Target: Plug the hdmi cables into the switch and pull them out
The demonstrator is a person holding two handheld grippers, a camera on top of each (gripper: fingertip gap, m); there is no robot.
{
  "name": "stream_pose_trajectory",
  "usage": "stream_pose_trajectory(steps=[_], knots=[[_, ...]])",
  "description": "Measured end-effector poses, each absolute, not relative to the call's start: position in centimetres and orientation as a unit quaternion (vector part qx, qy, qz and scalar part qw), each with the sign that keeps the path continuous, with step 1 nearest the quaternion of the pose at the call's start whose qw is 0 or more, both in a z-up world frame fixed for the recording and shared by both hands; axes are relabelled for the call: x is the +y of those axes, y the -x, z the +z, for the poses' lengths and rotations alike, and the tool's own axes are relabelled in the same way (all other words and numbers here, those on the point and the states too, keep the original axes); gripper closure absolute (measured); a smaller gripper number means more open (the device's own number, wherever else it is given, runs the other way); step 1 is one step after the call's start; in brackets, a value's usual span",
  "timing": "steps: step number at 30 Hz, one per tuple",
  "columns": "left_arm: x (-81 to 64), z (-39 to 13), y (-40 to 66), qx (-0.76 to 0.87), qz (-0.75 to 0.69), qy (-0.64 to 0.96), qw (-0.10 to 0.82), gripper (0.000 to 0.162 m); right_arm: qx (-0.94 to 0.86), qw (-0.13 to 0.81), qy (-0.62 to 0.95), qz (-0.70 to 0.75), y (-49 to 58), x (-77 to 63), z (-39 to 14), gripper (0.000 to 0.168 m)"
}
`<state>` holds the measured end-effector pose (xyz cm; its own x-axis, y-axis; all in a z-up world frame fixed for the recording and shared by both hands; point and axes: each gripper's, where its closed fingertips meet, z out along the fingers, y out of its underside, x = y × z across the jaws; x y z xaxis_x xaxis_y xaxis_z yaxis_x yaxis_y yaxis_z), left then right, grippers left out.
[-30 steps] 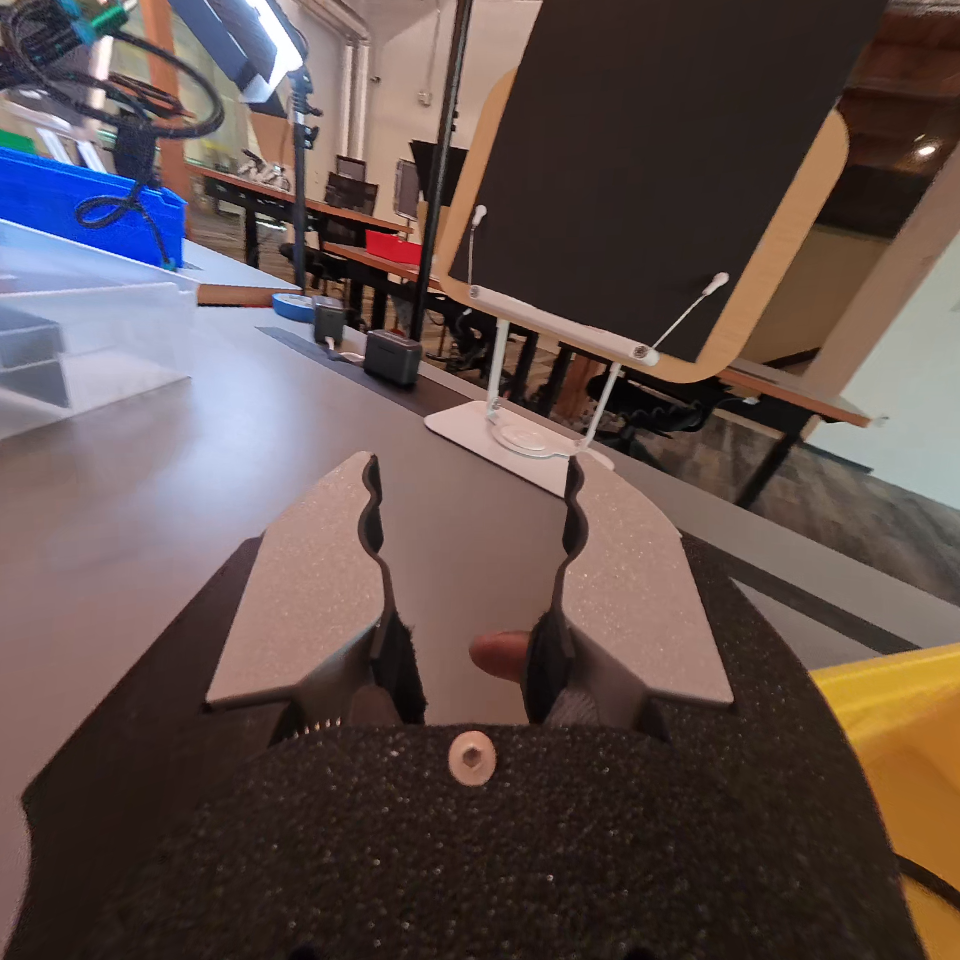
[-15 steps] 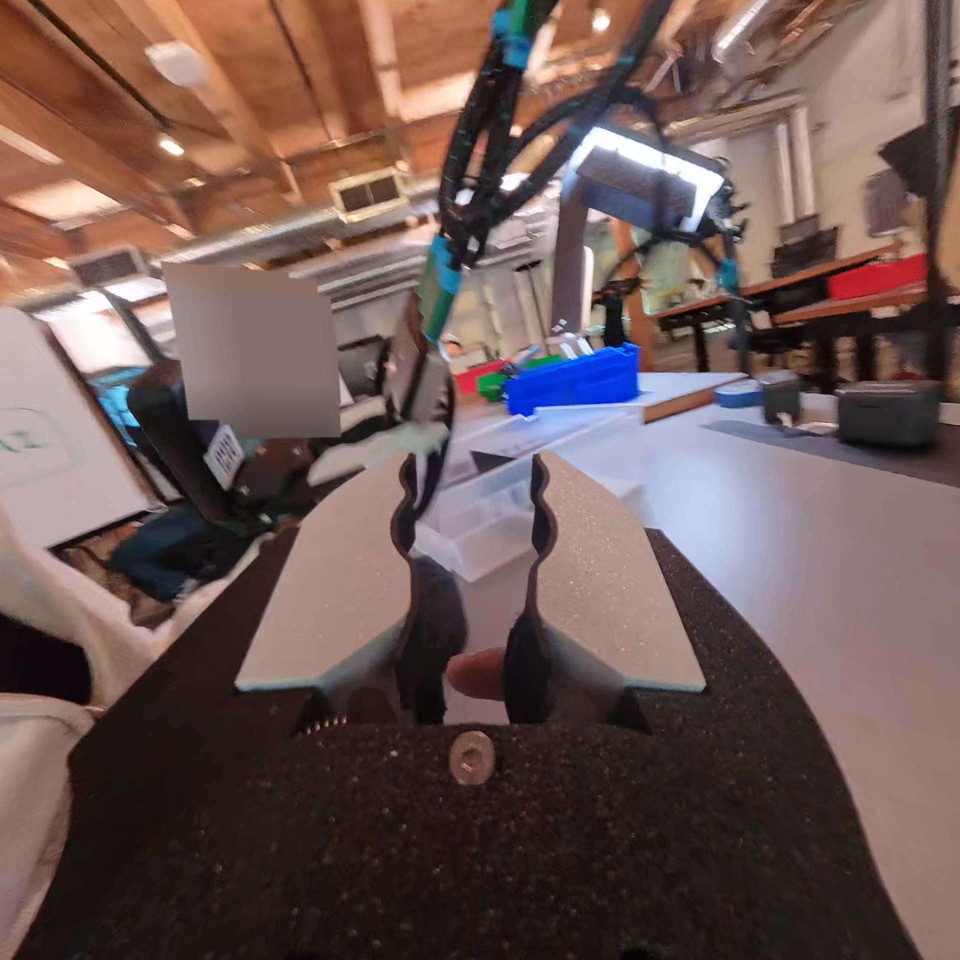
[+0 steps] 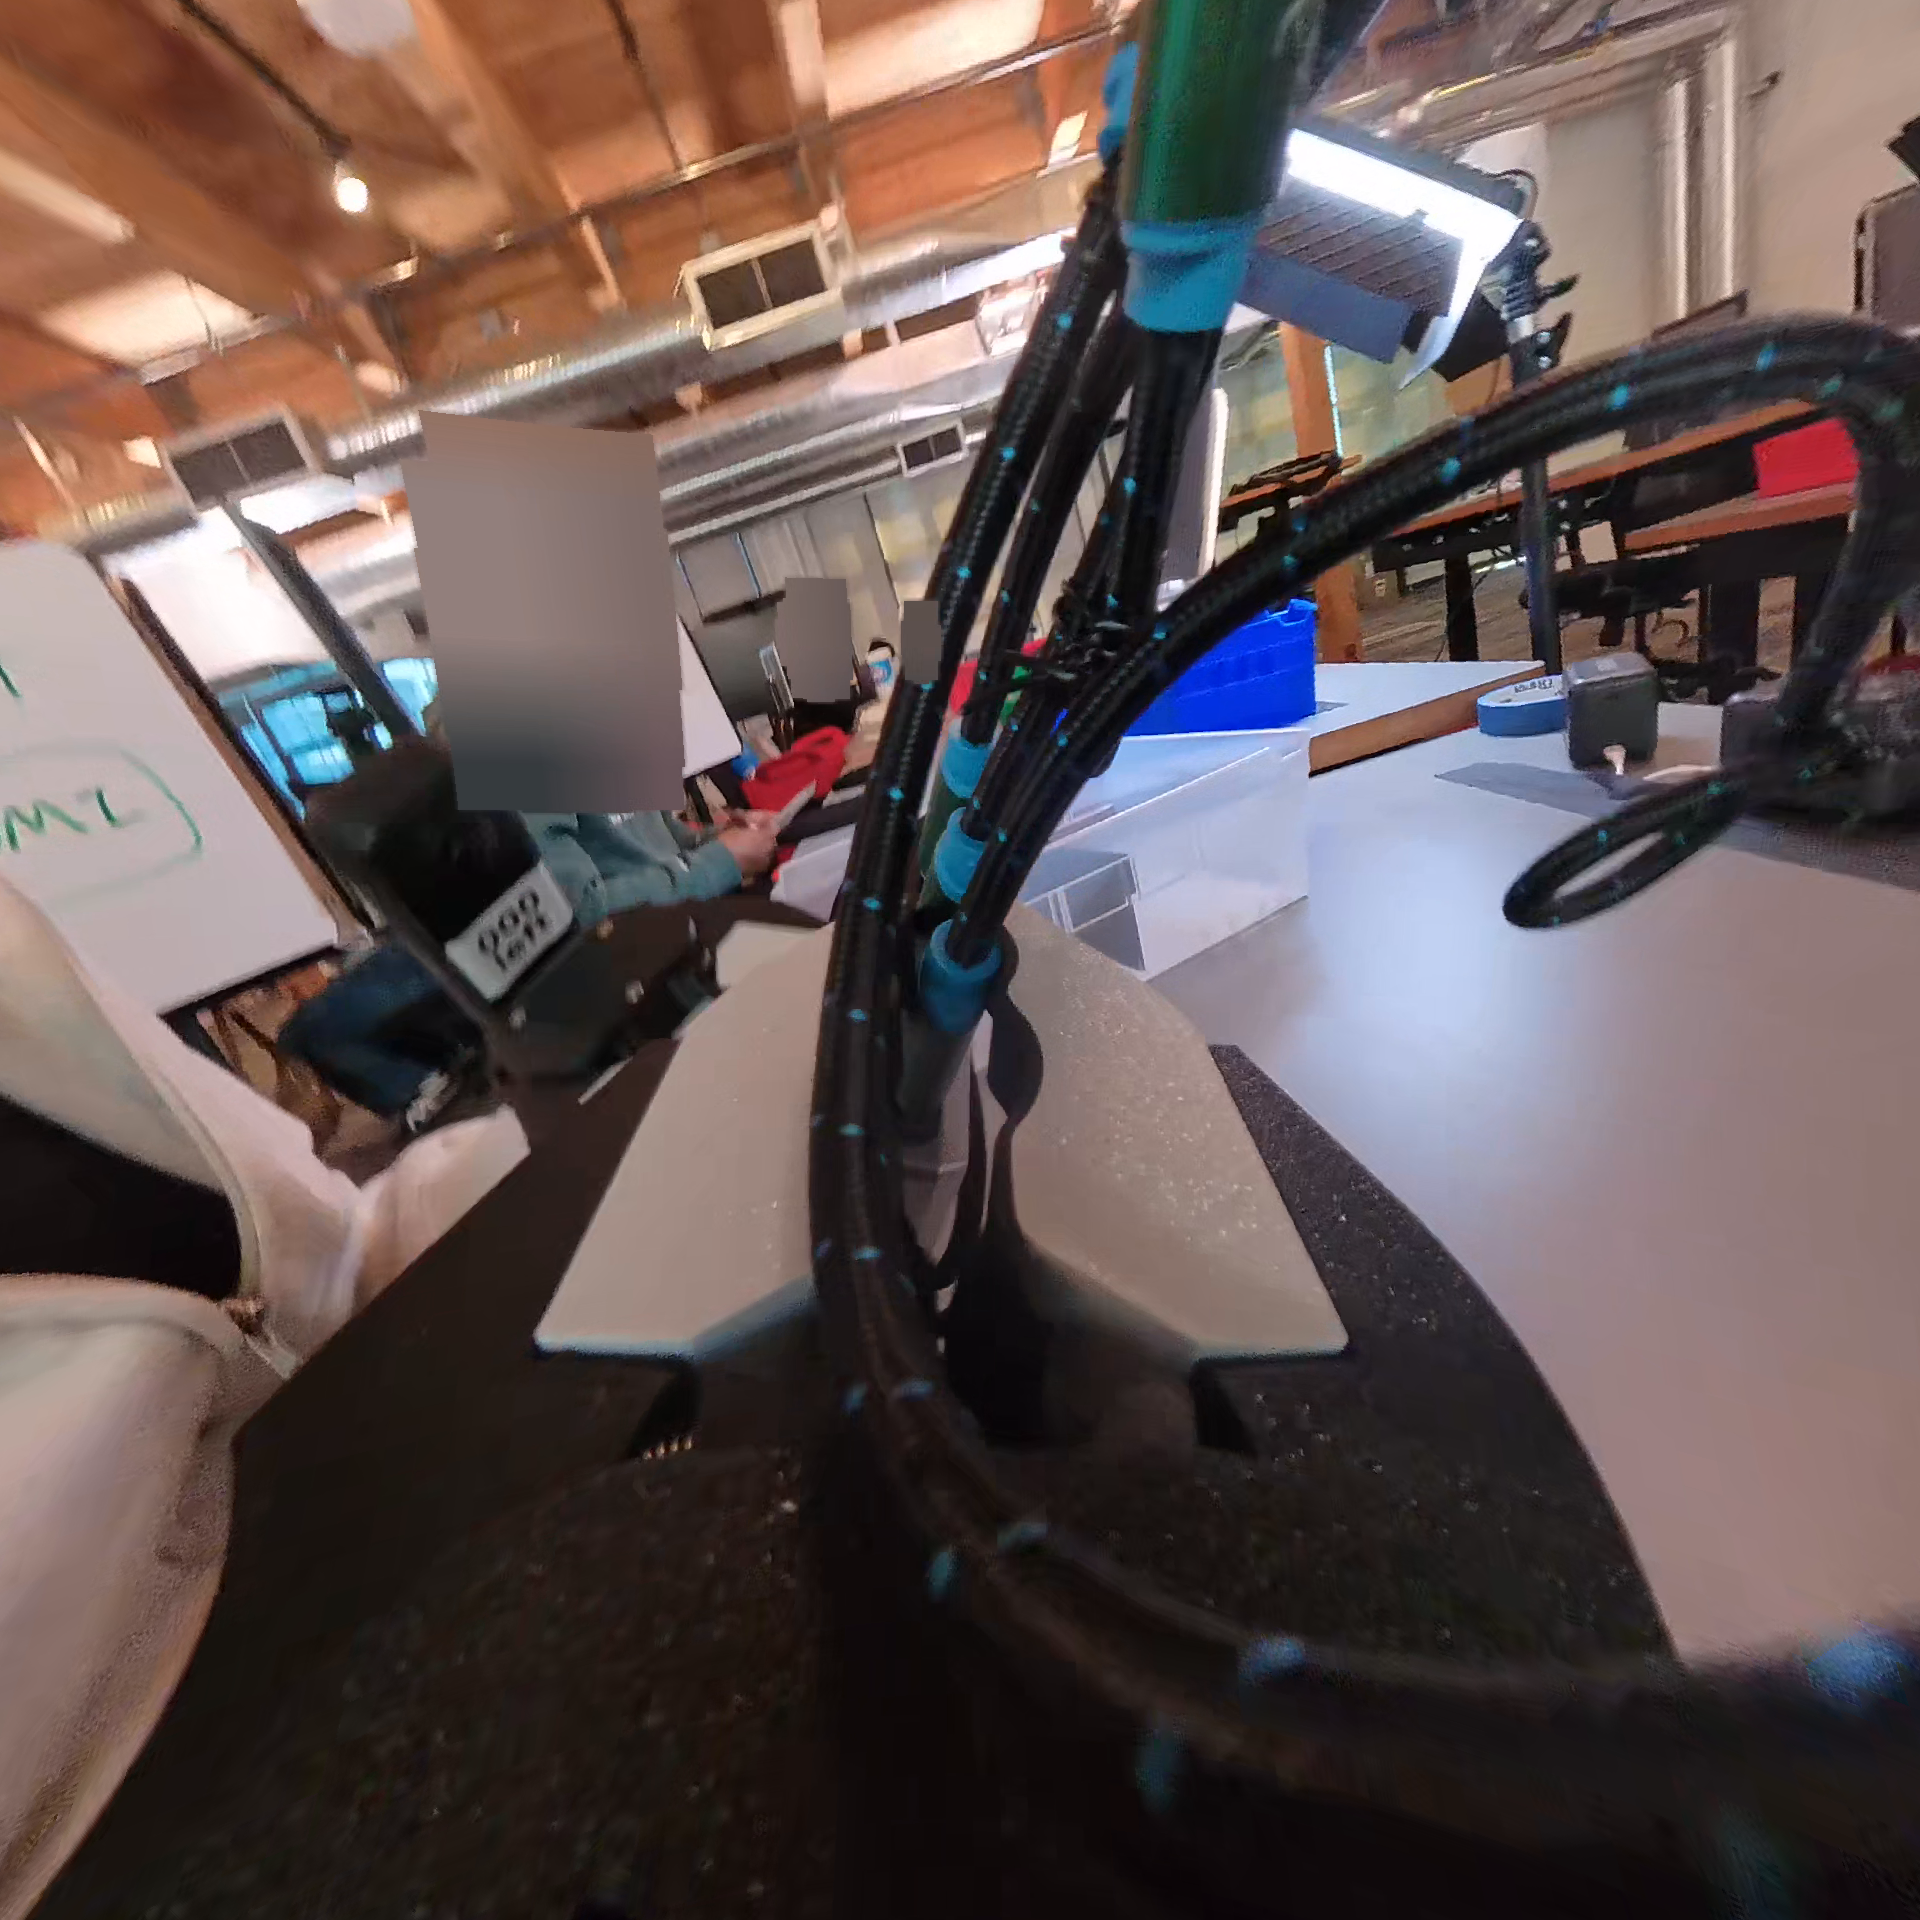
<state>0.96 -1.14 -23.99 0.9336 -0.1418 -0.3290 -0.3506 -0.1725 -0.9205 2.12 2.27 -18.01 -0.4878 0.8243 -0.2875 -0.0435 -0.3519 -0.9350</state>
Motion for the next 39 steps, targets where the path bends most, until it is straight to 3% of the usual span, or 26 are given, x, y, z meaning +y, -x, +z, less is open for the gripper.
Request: stream_pose_trajectory(steps=[3,5,7,9,12,16,34,39], knots=[[-3.2,-20.0,-0.8,0.147,0.018,0.704,0.695,0.110,-0.505,0.311,0.366,0.717,-2.6,1.2,-17.5,0.160],[-4.1,-17.3,-0.7,0.147,-0.011,0.667,0.730,0.090,-0.530,0.316,0.334,0.713,-2.9,0.2,-17.4,0.158],[-4.3,-15.3,-0.9,0.159,-0.021,0.654,0.740,0.078,-0.556,0.327,0.307,0.700,-3.2,-0.8,-17.4,0.160],[-4.1,-14.8,-1.5,0.189,-0.013,0.672,0.716,0.076,-0.571,0.336,0.285,0.693,-3.5,-1.5,-17.3,0.157],[-3.2,-18.1,-2.8,0.251,-0.036,0.755,0.605,0.090,-0.580,0.341,0.265,0.691,-3.8,-2.1,-17.3,0.157],[-1.8,-19.9,-3.7,0.270,-0.032,0.779,0.564,0.115,-0.591,0.342,0.246,0.688,-4.2,-2.7,-17.2,0.157],[-1.9,-21.0,-3.9,0.275,-0.083,0.777,0.560,0.130,-0.549,0.305,0.261,0.733,-4.1,-1.9,-16.9,0.158],[-1.6,-21.9,-4.2,0.294,-0.068,0.784,0.543,0.138,-0.515,0.372,0.266,0.725,-5.1,0.3,-15.1,0.162]])
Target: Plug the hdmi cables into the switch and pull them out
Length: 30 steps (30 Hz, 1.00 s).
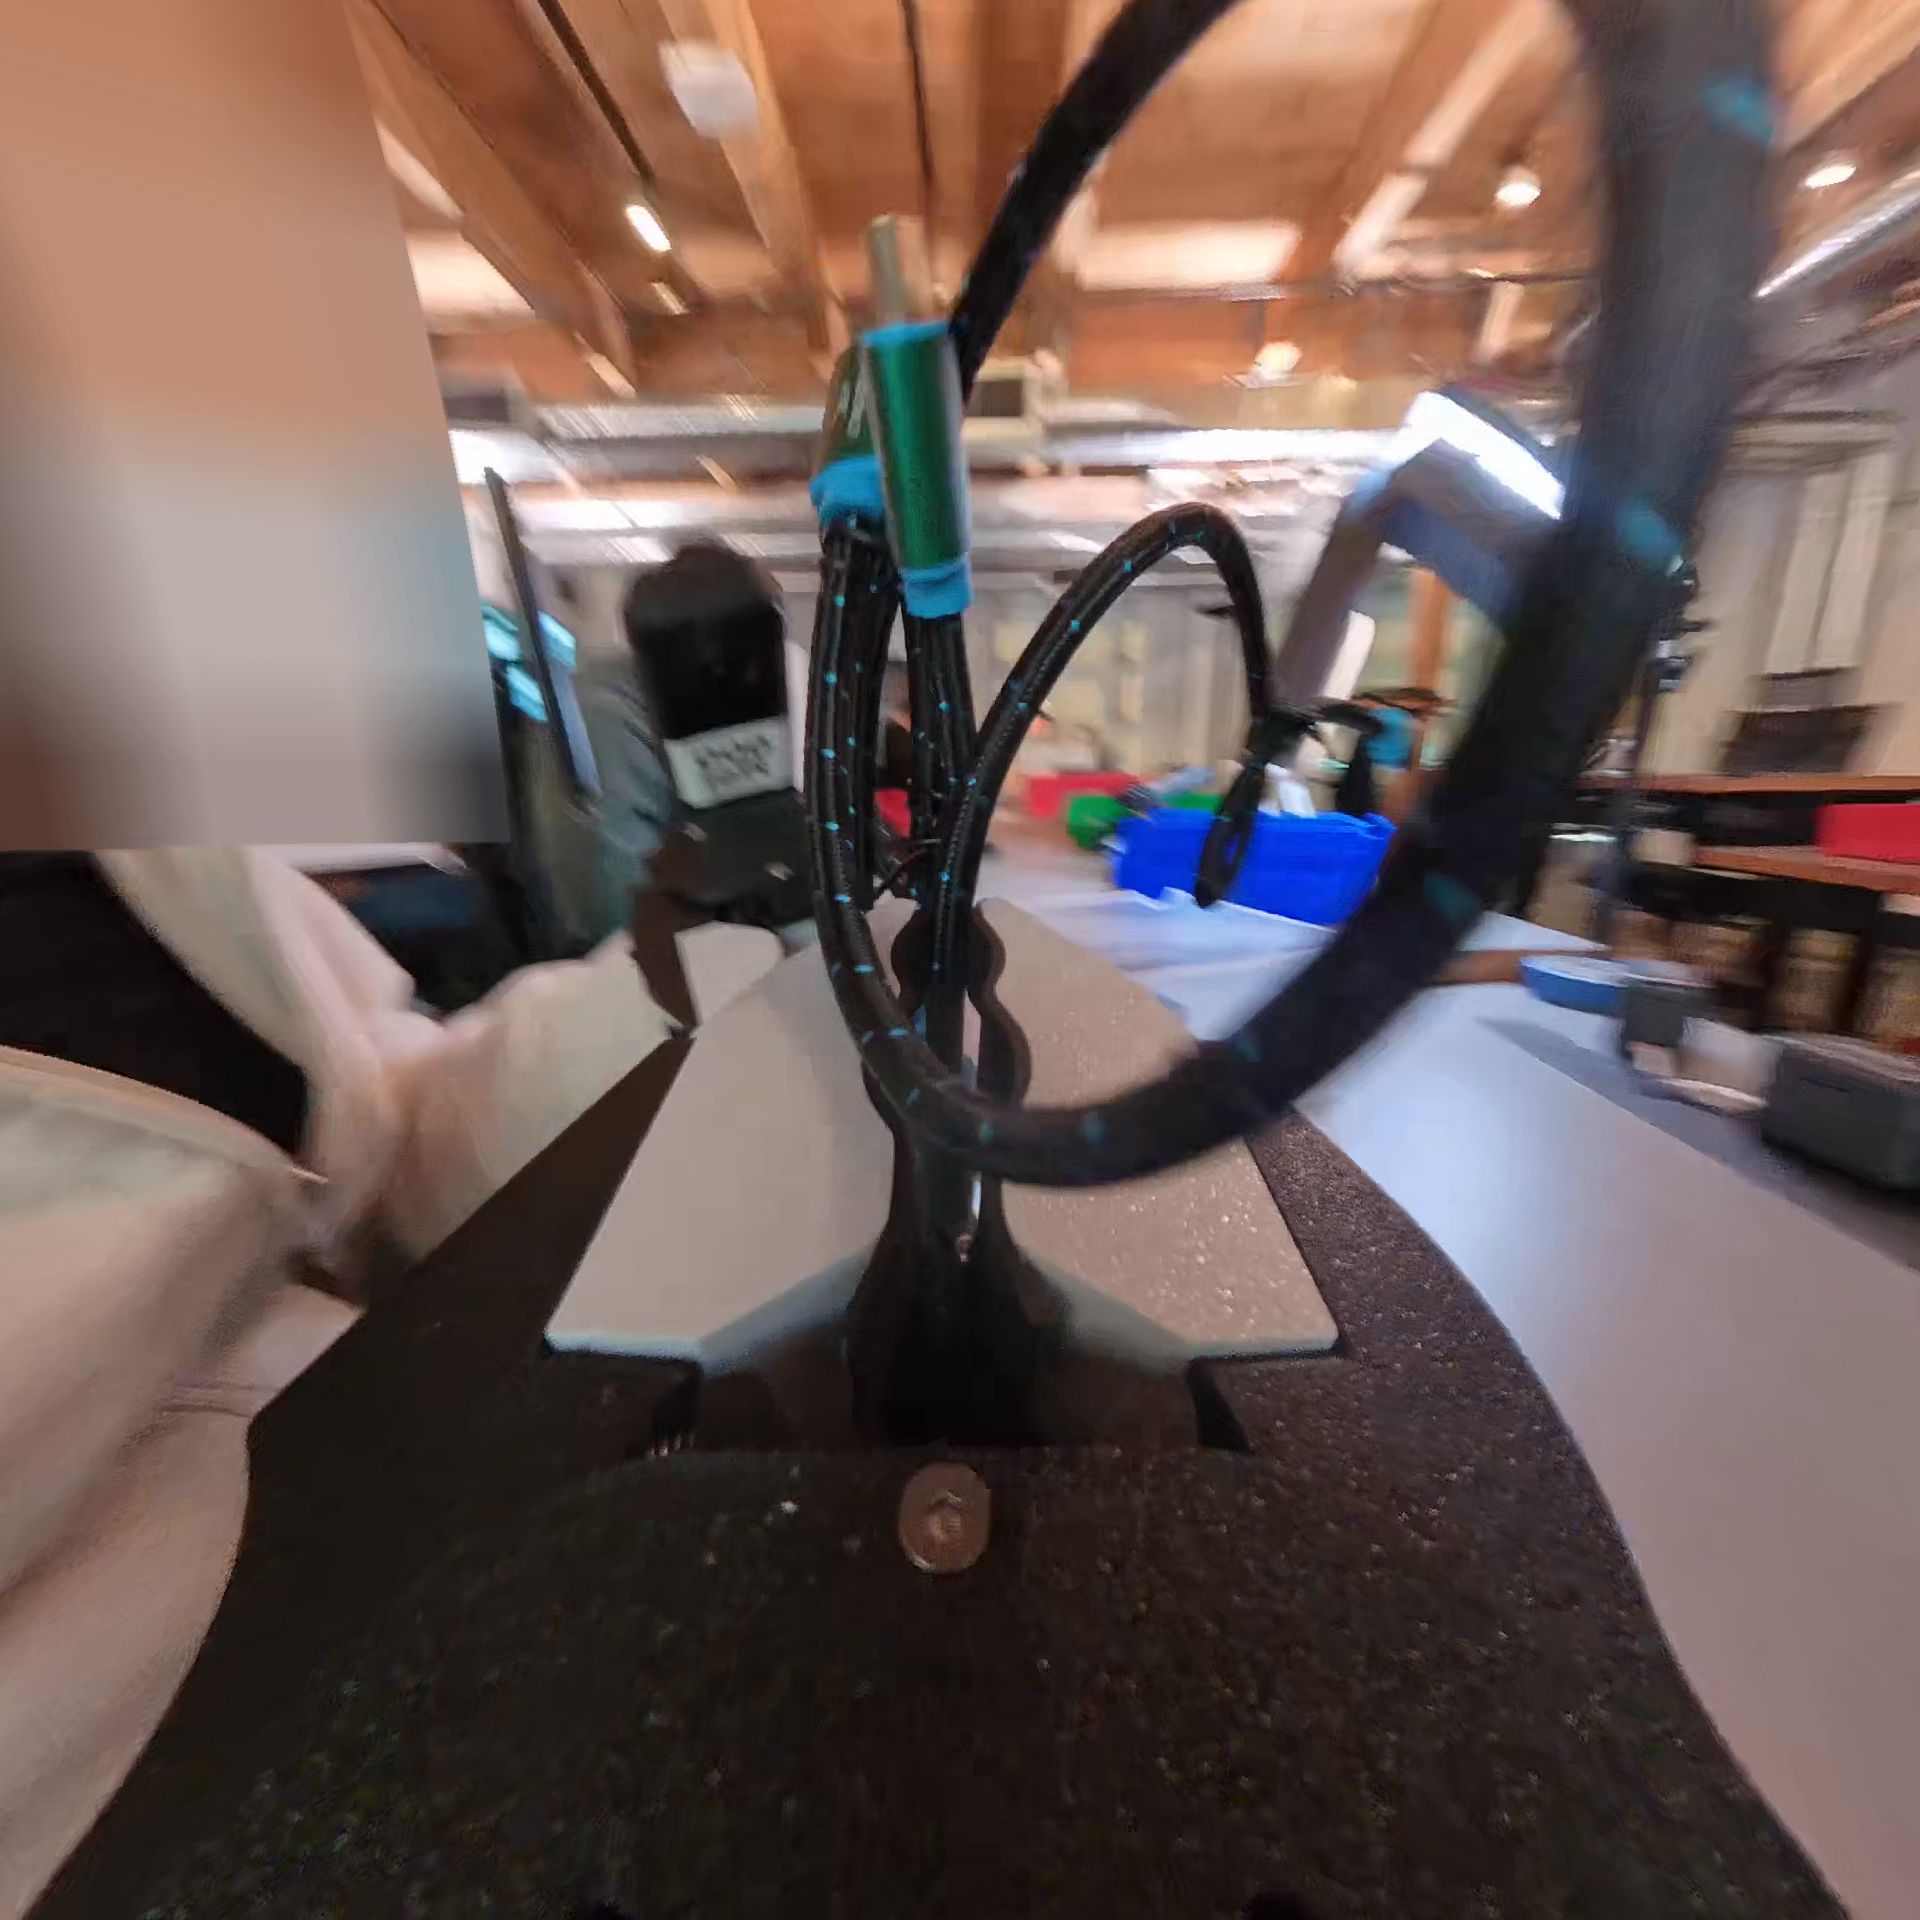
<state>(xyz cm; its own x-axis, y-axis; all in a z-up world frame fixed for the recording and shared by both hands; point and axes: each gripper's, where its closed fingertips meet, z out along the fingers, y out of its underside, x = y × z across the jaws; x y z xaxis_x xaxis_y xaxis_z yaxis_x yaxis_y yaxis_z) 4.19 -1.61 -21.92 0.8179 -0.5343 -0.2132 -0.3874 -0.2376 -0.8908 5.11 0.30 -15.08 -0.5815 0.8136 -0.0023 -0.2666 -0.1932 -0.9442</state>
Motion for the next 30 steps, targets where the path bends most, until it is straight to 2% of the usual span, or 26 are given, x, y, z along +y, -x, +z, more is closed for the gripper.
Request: stream_pose_trajectory(steps=[2,9,12,19,21,23,24,27,30], knots=[[-1.3,-22.1,-4.1,0.291,-0.062,0.787,0.540,0.139,-0.534,0.429,0.290,0.668,-4.8,1.0,-15.6,0.161],[0.6,-23.3,-3.2,0.263,0.001,0.804,0.534,0.137,-0.483,0.492,0.446,0.571,-3.2,4.7,-17.7,0.161],[0.9,-23.4,-3.5,0.261,0.042,0.807,0.529,0.137,-0.455,0.473,0.457,0.601,-3.3,5.1,-17.5,0.163],[2.3,-23.7,-3.8,0.236,0.088,0.811,0.528,0.138,-0.402,0.494,0.464,0.616,-3.9,6.4,-16.9,0.164],[2.9,-24.1,-3.3,0.238,0.097,0.824,0.505,0.138,-0.424,0.528,0.481,0.556,-3.8,7.0,-17.5,0.163],[3.4,-24.9,-2.4,0.232,0.120,0.839,0.478,0.139,-0.494,0.606,0.469,0.412,-3.7,7.3,-18.1,0.162],[3.7,-25.7,-1.7,0.228,0.130,0.844,0.467,0.140,-0.503,0.613,0.458,0.401,-3.5,6.8,-18.0,0.163],[4.1,-26.3,-0.2,0.239,0.163,0.844,0.452,0.141,-0.482,0.553,0.490,0.471,-2.8,6.8,-18.8,0.163],[4.0,-25.9,-0.1,0.243,0.157,0.832,0.473,0.143,-0.497,0.519,0.504,0.479,-2.7,7.2,-19.4,0.163]])
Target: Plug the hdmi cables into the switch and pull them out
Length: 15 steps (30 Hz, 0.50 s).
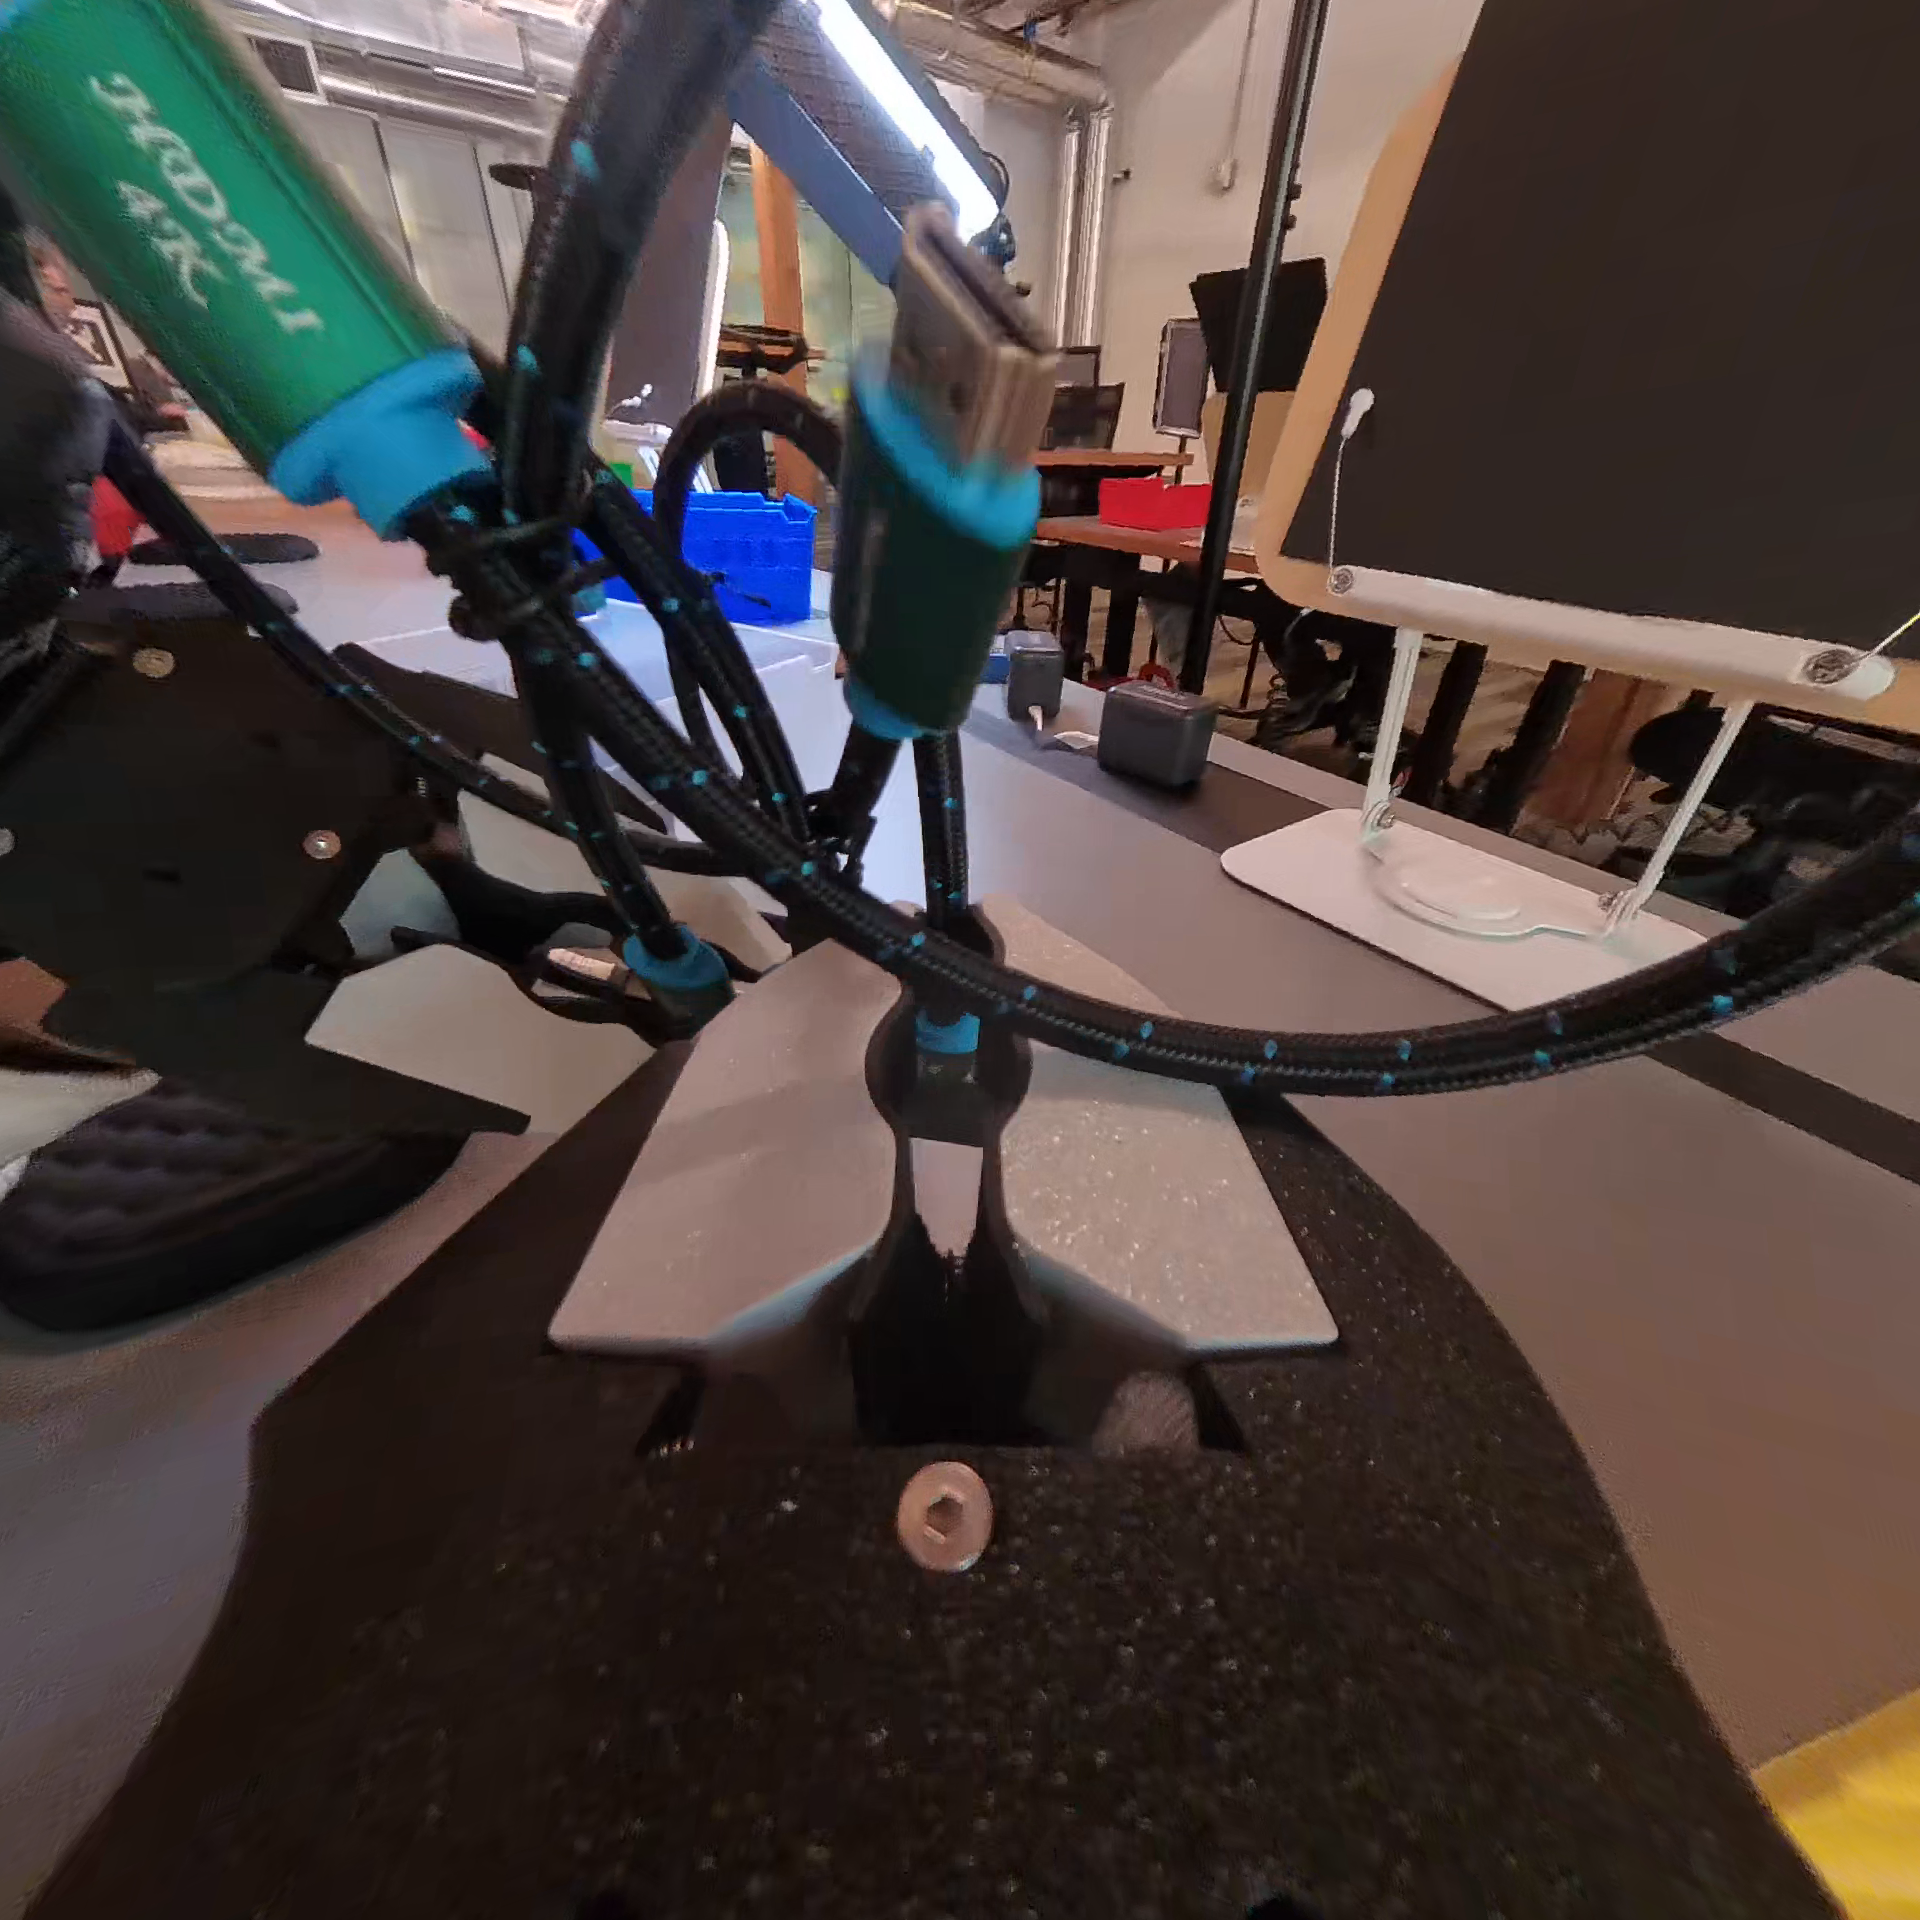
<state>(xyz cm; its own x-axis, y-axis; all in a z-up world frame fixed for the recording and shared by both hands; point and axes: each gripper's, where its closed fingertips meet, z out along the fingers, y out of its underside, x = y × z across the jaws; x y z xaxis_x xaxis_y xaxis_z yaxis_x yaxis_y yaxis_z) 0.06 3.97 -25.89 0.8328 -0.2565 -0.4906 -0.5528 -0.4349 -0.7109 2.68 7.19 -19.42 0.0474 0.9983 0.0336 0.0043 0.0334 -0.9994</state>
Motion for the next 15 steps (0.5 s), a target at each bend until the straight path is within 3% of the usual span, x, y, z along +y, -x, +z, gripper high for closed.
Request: stream_pose_trajectory(steps=[6,9,15], knots=[[5.1,-23.8,-0.7,0.249,0.188,0.773,0.553,0.136,-0.507,0.501,0.512,0.480,-1.8,6.1,-19.6,0.163],[5.5,-24.6,-0.3,0.250,0.192,0.781,0.539,0.150,-0.524,0.504,0.502,0.469,-1.3,5.1,-19.9,0.162],[5.2,-24.5,-1.1,0.254,0.168,0.788,0.535,0.150,-0.512,0.546,0.473,0.464,-1.8,4.7,-19.2,0.163]])
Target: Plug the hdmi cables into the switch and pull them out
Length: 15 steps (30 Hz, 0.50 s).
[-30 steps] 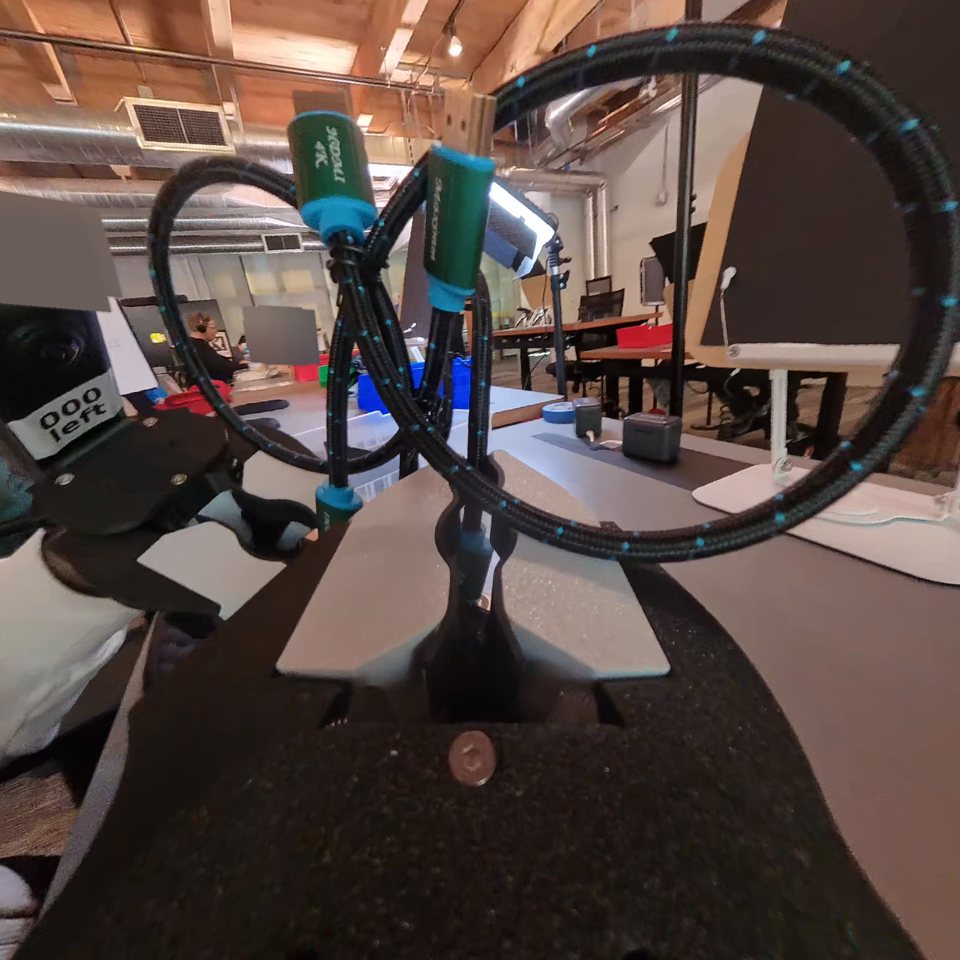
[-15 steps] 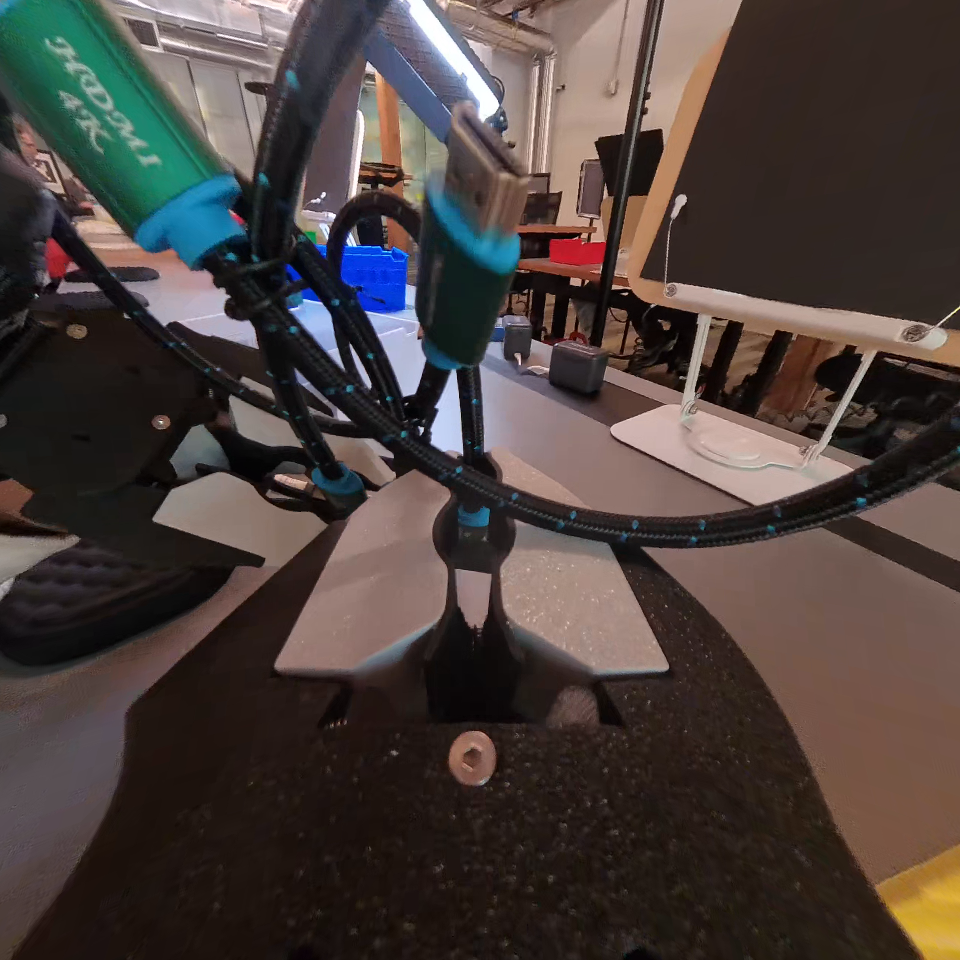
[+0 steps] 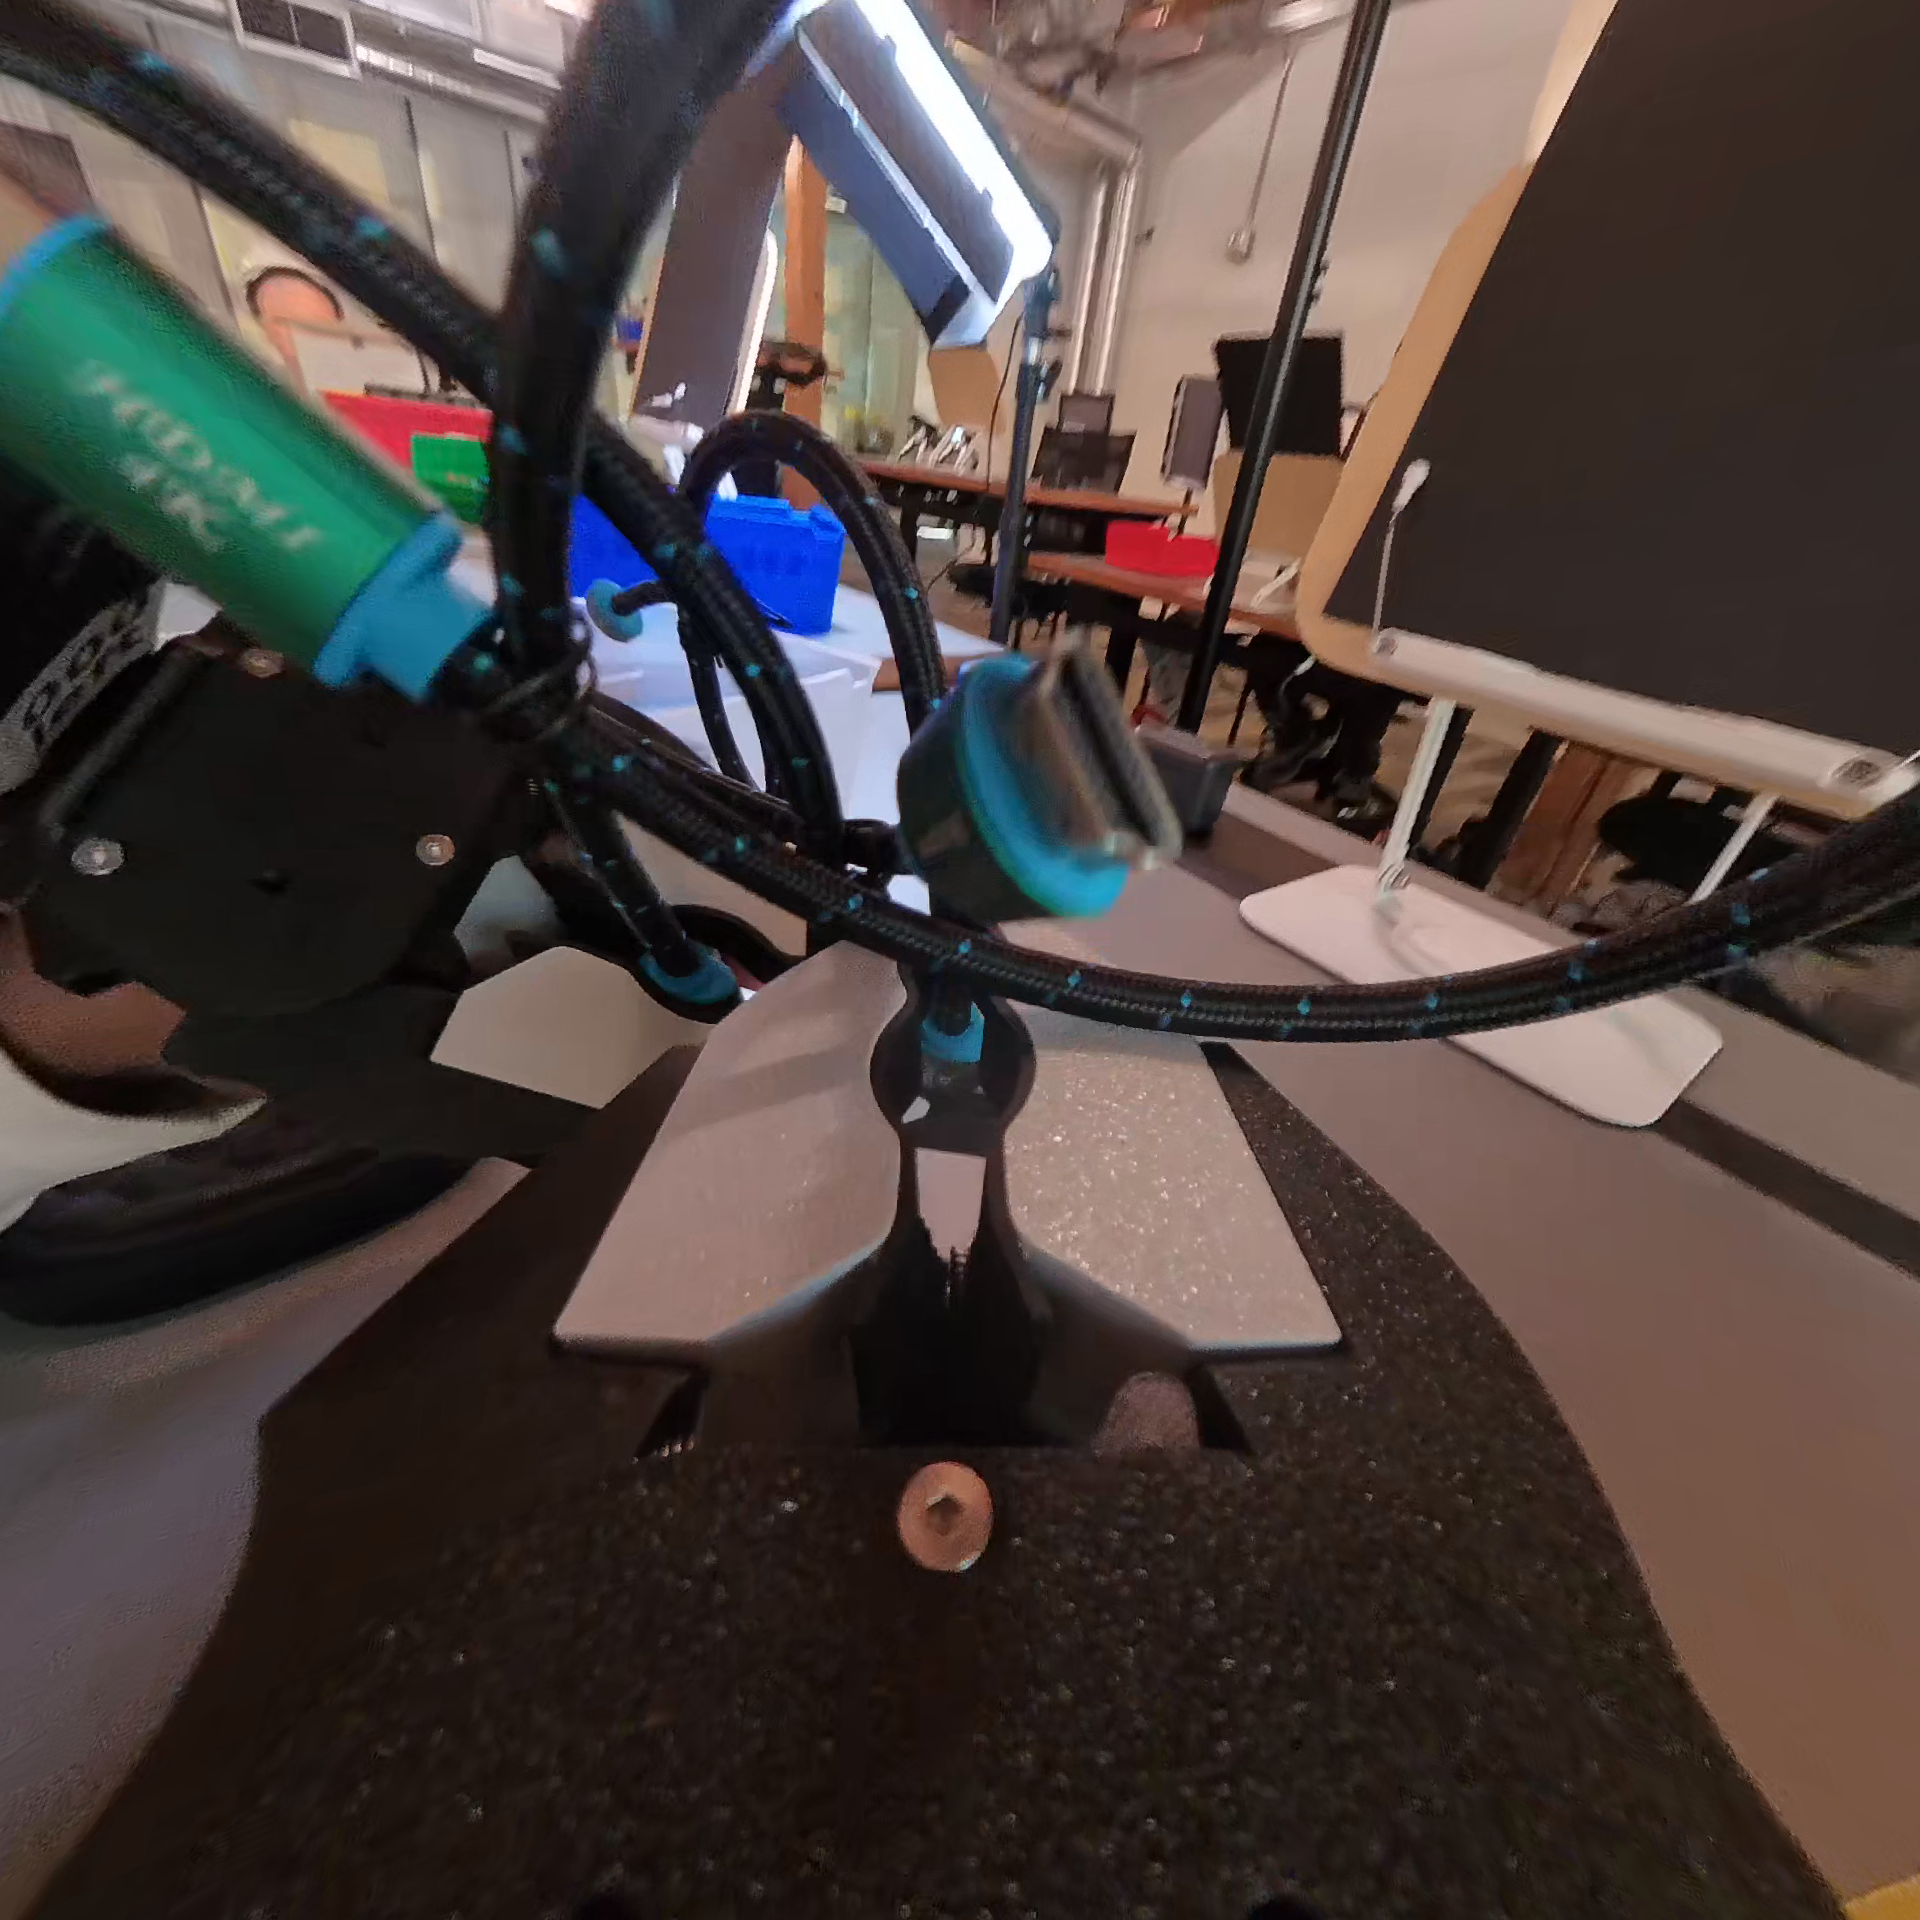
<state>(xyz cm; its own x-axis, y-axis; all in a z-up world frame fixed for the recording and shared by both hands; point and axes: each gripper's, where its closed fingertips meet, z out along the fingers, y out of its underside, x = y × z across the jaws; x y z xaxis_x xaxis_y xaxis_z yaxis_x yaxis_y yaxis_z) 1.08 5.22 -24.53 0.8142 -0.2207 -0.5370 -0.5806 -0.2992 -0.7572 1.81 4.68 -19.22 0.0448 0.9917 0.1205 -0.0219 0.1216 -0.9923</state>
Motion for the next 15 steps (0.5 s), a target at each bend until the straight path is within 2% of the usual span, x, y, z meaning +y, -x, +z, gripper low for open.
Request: stream_pose_trajectory(steps=[3,5,7,9,15], knots=[[5.5,-24.1,-1.4,0.248,0.137,0.799,0.530,0.150,-0.485,0.583,0.456,0.466,-2.4,4.9,-18.0,0.163],[5.2,-27.5,2.1,0.235,0.188,0.847,0.438,0.151,-0.384,0.659,0.404,0.505,-6.1,6.6,-12.7,0.163],[4.8,-28.0,3.2,0.249,0.195,0.853,0.415,0.151,-0.356,0.683,0.434,0.468,-8.0,9.7,-11.8,0.163],[4.5,-27.1,2.5,0.242,0.153,0.862,0.418,0.152,-0.368,0.631,0.477,0.489,-7.8,11.1,-13.2,0.162],[3.8,-23.4,1.4,0.207,0.076,0.849,0.480,0.152,-0.427,0.561,0.540,0.460,-8.2,12.1,-15.1,0.162]])
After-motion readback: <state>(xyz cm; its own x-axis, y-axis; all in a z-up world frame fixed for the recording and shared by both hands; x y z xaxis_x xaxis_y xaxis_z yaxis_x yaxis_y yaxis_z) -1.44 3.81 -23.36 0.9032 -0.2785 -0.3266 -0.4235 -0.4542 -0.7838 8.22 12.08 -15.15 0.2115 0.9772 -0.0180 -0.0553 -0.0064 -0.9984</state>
